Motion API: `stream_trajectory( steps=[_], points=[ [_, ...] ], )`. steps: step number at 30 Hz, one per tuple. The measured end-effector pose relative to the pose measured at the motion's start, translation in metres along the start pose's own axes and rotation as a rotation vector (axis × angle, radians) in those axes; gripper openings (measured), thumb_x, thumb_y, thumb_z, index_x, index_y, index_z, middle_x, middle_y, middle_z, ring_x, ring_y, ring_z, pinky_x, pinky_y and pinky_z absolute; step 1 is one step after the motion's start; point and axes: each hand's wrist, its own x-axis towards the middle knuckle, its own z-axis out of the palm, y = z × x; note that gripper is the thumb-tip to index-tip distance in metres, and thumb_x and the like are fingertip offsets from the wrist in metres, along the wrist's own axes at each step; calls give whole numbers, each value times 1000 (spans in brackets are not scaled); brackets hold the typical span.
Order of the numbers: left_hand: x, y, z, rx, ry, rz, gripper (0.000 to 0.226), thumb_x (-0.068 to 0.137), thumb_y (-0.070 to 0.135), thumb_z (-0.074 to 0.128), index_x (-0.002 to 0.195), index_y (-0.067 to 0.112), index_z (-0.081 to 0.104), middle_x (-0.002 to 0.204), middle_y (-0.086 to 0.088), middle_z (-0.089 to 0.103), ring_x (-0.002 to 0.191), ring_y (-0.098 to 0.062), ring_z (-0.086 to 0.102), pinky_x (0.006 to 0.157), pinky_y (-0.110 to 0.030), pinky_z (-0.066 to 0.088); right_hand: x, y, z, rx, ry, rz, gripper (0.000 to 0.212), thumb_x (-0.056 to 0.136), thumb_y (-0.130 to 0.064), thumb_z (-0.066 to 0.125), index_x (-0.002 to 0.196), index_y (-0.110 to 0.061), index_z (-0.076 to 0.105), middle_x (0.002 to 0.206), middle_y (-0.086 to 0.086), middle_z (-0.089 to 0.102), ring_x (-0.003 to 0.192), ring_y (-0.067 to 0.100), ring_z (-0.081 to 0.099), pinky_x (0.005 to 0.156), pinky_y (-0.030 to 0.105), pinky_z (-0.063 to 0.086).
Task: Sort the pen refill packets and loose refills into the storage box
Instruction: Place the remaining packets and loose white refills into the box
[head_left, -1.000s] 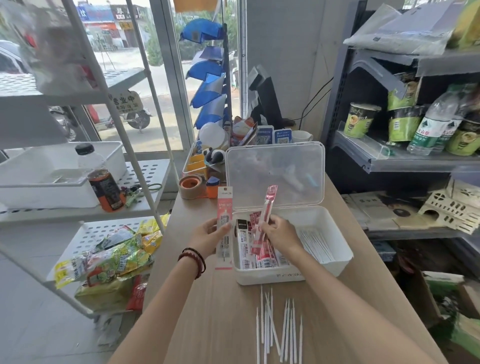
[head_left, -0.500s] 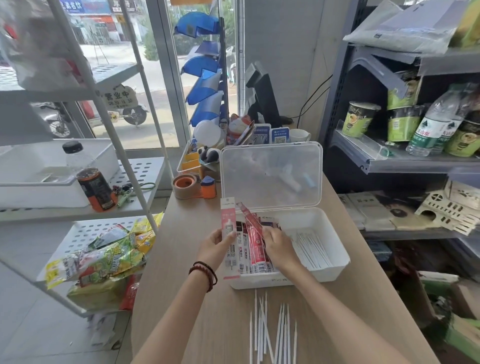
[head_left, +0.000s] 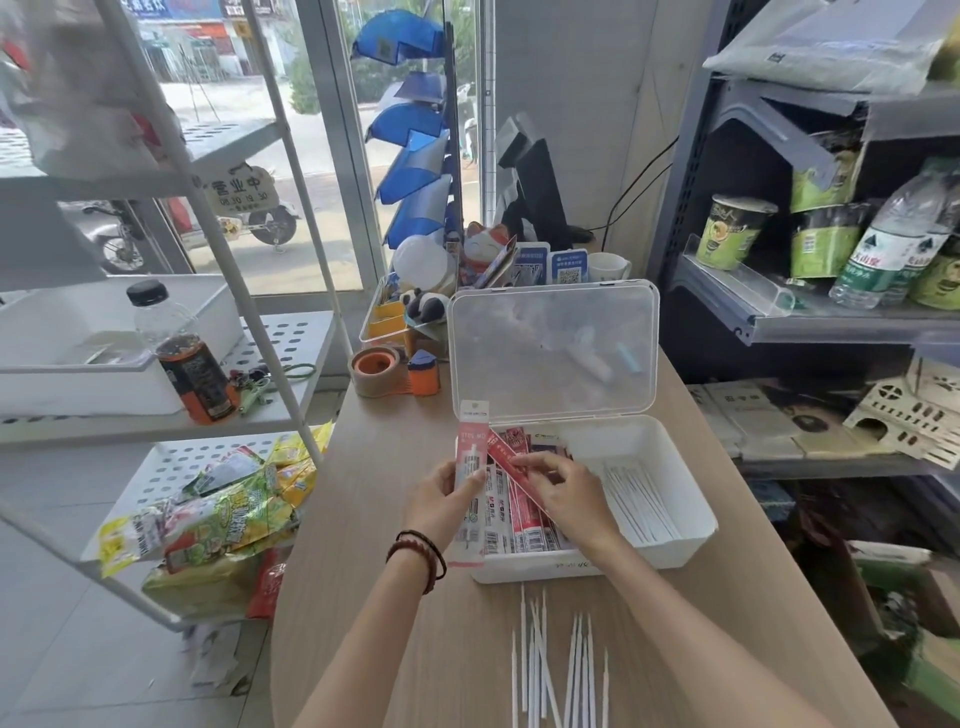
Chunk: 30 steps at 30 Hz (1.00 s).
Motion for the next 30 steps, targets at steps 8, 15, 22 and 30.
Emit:
stream_trajectory(
  steps=[8,15,22,30],
  points=[
    [4,-1,5,73,37,-20,26,89,32,62,111,20,59,96,5,71,85,-12,70,80,-37,58,3,0,-4,47,12,6,20,94,-18,62,110,-26,70,109,-6,71,89,7,69,75,23,59],
    [0,1,4,92,63,-15,24,89,32,62,110,21,61,99,3,71,87,-13,70,81,-40,58,3,4,-4,-48,-45,37,34,85,-20,73,118,-26,66,108,-10,66,88,1,62,69,15,55],
    [5,-1,5,82,97,-48,19,88,33,62,104,24,61,94,4,71,83,-14,71,77,-37,59,10,11,4,-213,-52,56,50,73,-24,84,120,-27,66,108,-4,61,93,11,61,86,33,57],
    [-1,4,7,-5,127,-72,13,88,32,62,99,24,63,93,3,72,85,-16,70,80,-40,58,8,9,2,-214,-30,4,34,80,-47,72,111,-34,66,108,-7,58,91,6,57,79,17,46]
  ],
)
